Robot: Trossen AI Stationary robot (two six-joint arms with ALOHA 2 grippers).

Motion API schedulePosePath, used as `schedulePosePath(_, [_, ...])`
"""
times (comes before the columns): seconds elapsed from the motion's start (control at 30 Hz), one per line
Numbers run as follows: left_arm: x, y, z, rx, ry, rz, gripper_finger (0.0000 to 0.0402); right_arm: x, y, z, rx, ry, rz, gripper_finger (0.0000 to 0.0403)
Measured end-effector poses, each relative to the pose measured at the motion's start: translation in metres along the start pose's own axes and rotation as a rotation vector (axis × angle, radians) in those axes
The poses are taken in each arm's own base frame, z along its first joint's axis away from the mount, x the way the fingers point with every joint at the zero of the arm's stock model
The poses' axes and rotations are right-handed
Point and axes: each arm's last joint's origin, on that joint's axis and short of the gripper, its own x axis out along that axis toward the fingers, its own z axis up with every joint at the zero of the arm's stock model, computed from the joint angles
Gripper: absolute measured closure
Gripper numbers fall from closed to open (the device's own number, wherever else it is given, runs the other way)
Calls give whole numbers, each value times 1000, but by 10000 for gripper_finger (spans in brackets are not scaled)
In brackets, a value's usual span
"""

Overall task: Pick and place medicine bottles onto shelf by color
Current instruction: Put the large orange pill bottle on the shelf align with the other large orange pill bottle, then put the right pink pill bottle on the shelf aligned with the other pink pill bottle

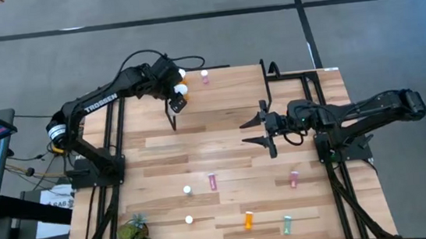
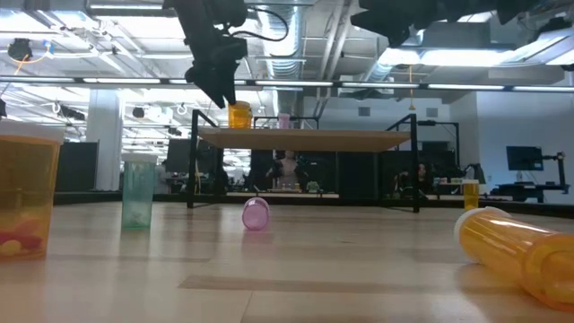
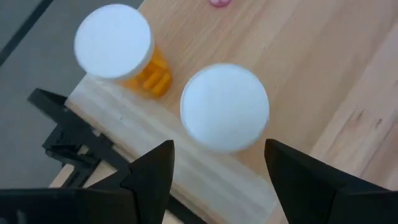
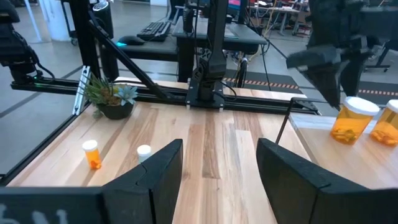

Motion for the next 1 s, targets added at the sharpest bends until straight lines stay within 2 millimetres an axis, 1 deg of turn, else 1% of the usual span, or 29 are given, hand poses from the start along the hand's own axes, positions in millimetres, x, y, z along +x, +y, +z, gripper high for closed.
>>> schedulePosePath(0.17, [-20, 1, -7, 2, -16, 0, 164, 0, 0, -1, 7, 10, 1, 177])
schedulePosePath(0.33, [-54, -2, -19, -36, -71, 12, 164, 0, 0, -3, 21, 29, 2, 177])
schedulePosePath(0.43, [-79, -14, -28, -24, -156, 1, 164, 0, 0, -3, 28, 30, 2, 177])
schedulePosePath(0.53, [-94, -39, -44, 16, -280, -52, 165, 0, 0, -3, 28, 30, 2, 177])
schedulePosePath(0.63, [-94, -74, -70, 87, -399, -169, 178, 0, 0, -3, 29, 30, 2, 177])
schedulePosePath(0.8, [-77, -129, -120, 148, -569, -394, 211, 0, 0, -3, 32, 31, 2, 177])
schedulePosePath(0.93, [-62, -163, -152, 188, -662, -519, 232, -2, 1, -5, 56, 63, 4, 177])
schedulePosePath(1.0, [-55, -175, -164, 215, -699, -532, 239, -4, 1, -6, 81, 73, 1, 177])
